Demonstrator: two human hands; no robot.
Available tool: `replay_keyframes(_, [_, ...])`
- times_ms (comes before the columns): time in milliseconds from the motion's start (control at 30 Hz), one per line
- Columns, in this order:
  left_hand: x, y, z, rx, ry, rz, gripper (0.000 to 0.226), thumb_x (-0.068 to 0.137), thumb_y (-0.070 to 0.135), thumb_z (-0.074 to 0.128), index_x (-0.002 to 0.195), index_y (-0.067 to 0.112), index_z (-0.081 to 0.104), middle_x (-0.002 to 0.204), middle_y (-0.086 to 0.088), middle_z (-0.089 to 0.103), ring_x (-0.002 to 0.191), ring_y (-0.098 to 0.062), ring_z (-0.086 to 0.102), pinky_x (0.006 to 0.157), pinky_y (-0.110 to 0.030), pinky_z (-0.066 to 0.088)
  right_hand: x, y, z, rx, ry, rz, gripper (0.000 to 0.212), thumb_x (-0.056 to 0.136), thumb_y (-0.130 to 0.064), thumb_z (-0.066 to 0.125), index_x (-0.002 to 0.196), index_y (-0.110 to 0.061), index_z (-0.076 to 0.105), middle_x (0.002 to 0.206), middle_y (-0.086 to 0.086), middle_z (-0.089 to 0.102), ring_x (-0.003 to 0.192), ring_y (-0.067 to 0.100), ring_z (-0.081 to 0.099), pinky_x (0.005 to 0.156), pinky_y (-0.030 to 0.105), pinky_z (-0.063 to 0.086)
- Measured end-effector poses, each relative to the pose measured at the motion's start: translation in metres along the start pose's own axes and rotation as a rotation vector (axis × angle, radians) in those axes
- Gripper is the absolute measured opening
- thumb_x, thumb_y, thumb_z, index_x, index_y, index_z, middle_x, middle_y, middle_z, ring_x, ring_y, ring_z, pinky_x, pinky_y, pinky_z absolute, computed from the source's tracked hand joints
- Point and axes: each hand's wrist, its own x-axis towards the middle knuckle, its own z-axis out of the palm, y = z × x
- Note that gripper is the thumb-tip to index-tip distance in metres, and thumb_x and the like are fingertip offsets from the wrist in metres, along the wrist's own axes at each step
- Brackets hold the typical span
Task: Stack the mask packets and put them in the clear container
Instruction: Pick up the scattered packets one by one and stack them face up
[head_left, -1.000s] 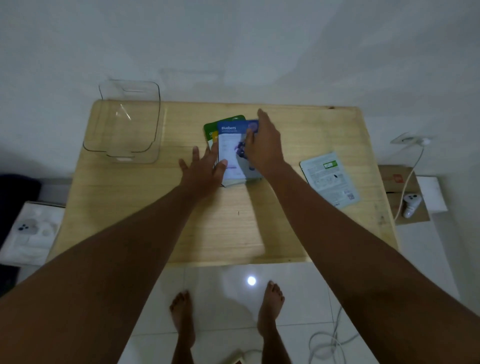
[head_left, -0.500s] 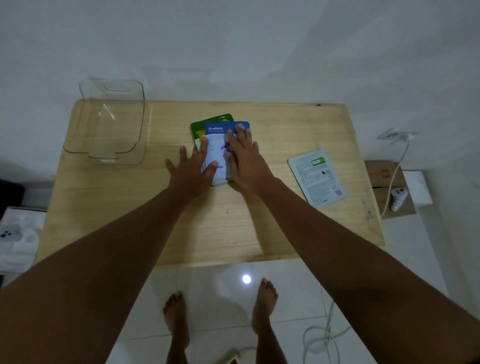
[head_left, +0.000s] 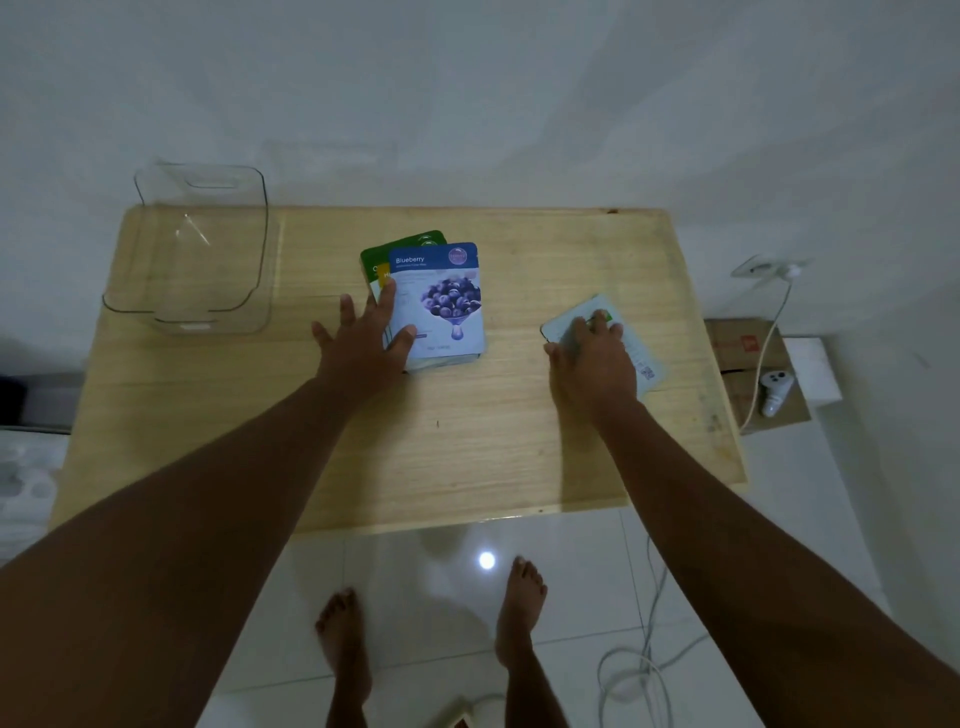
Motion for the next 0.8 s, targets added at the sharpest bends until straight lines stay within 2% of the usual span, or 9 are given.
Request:
replay_keyframes(200, [0.001, -0.002, 0.000, 0.003, 0.003, 0.016, 0.071, 0.100, 0.052, 0.033, 0.157, 0.028, -0.002, 0.166, -0.004, 0.011, 0.152, -0.037, -0.003, 0.114, -0.070, -0.004, -0.015, -0.004, 0.006, -0.056, 0.113, -0.120, 0.039, 0.104, -0.033, 0.037, 0.130, -0.010, 0.055, 0.154, 0.019, 0.036, 0.141, 0.051, 0.027, 0.104, 0.065, 0.040])
replay_keyframes(267, [0.001, -0.002, -0.002, -0.001, -0.005, 0.014, 0.072, 0.100, 0.052, 0.033, 0.157, 0.028, -0.002, 0.166, -0.004, 0.011, 0.152, -0.038, -0.003, 0.114, -0.069, -0.005, -0.015, -0.007, 0.006, -0.004, 0.117, -0.093, 0.043, 0.104, -0.031, 0.035, 0.138, -0.006, 0.048, 0.154, 0.024, 0.035, 0.140, 0.053, 0.028, 0.110, 0.065, 0.034])
replay_keyframes(333, [0.002, -0.002, -0.002, -0.008, -0.002, 0.013, 0.071, 0.099, 0.052, 0.034, 0.157, 0.029, -0.002, 0.166, -0.003, 0.011, 0.152, -0.037, -0.003, 0.114, -0.069, -0.005, -0.014, -0.011, -0.001, 0.070, 0.116, -0.029, 0.050, 0.105, -0.031, 0.030, 0.148, -0.005, 0.033, 0.151, 0.031, 0.035, 0.136, 0.055, 0.034, 0.110, 0.062, 0.034])
replay_keyframes(367, [0.002, -0.002, -0.003, -0.014, -0.004, 0.010, 0.071, 0.099, 0.052, 0.034, 0.157, 0.029, -0.001, 0.166, -0.002, 0.011, 0.152, -0.037, -0.003, 0.115, -0.069, -0.005, -0.013, -0.012, -0.007, 0.106, 0.131, -0.018, 0.049, 0.105, -0.030, 0.027, 0.148, -0.007, 0.032, 0.146, 0.031, 0.042, 0.130, 0.053, 0.043, 0.107, 0.060, 0.039])
replay_keyframes(433, [0.001, -0.003, -0.004, -0.020, -0.018, 0.008, 0.071, 0.099, 0.052, 0.034, 0.157, 0.030, -0.001, 0.166, 0.000, 0.010, 0.152, -0.037, -0.003, 0.115, -0.068, -0.004, -0.010, -0.017, -0.024, 0.184, 0.182, -0.018, 0.037, 0.104, -0.026, 0.025, 0.135, -0.012, 0.039, 0.119, 0.026, 0.062, 0.107, 0.045, 0.061, 0.094, 0.057, 0.049])
replay_keyframes(500, [0.001, -0.002, -0.005, -0.021, -0.029, 0.012, 0.071, 0.099, 0.052, 0.034, 0.157, 0.030, -0.001, 0.167, 0.001, 0.009, 0.152, -0.037, -0.002, 0.115, -0.068, -0.004, -0.005, -0.024, -0.040, 0.283, 0.230, -0.037, 0.025, 0.104, -0.024, 0.025, 0.120, -0.014, 0.042, 0.094, 0.020, 0.066, 0.085, 0.039, 0.064, 0.078, 0.056, 0.054])
replay_keyframes(567, [0.001, -0.001, -0.007, -0.023, -0.031, 0.011, 0.071, 0.099, 0.052, 0.035, 0.157, 0.030, -0.001, 0.167, 0.001, 0.009, 0.152, -0.037, -0.002, 0.115, -0.069, -0.003, -0.001, -0.032, -0.054, 0.371, 0.297, -0.087, 0.021, 0.104, -0.021, 0.028, 0.114, -0.011, 0.043, 0.083, 0.012, 0.063, 0.073, 0.032, 0.061, 0.065, 0.049, 0.055])
replay_keyframes(700, [0.000, -0.001, -0.007, -0.030, -0.032, -0.001, 0.072, 0.099, 0.052, 0.035, 0.157, 0.031, 0.000, 0.166, 0.002, 0.010, 0.153, -0.036, -0.002, 0.115, -0.069, -0.004, 0.000, -0.057, -0.079, 0.517, 0.442, -0.193, 0.020, 0.104, -0.013, 0.037, 0.110, 0.000, 0.050, 0.078, 0.003, 0.054, 0.059, 0.013, 0.050, 0.045, 0.013, 0.033])
replay_keyframes(800, [-0.001, -0.001, -0.008, -0.039, -0.036, 0.006, 0.071, 0.099, 0.051, 0.036, 0.157, 0.031, 0.000, 0.166, 0.003, 0.010, 0.153, -0.036, -0.003, 0.115, -0.069, -0.005, 0.005, -0.078, -0.087, 0.620, 0.492, -0.191, 0.019, 0.102, -0.011, 0.041, 0.106, 0.001, 0.055, 0.080, 0.003, 0.056, 0.064, 0.015, 0.050, 0.053, 0.017, 0.027])
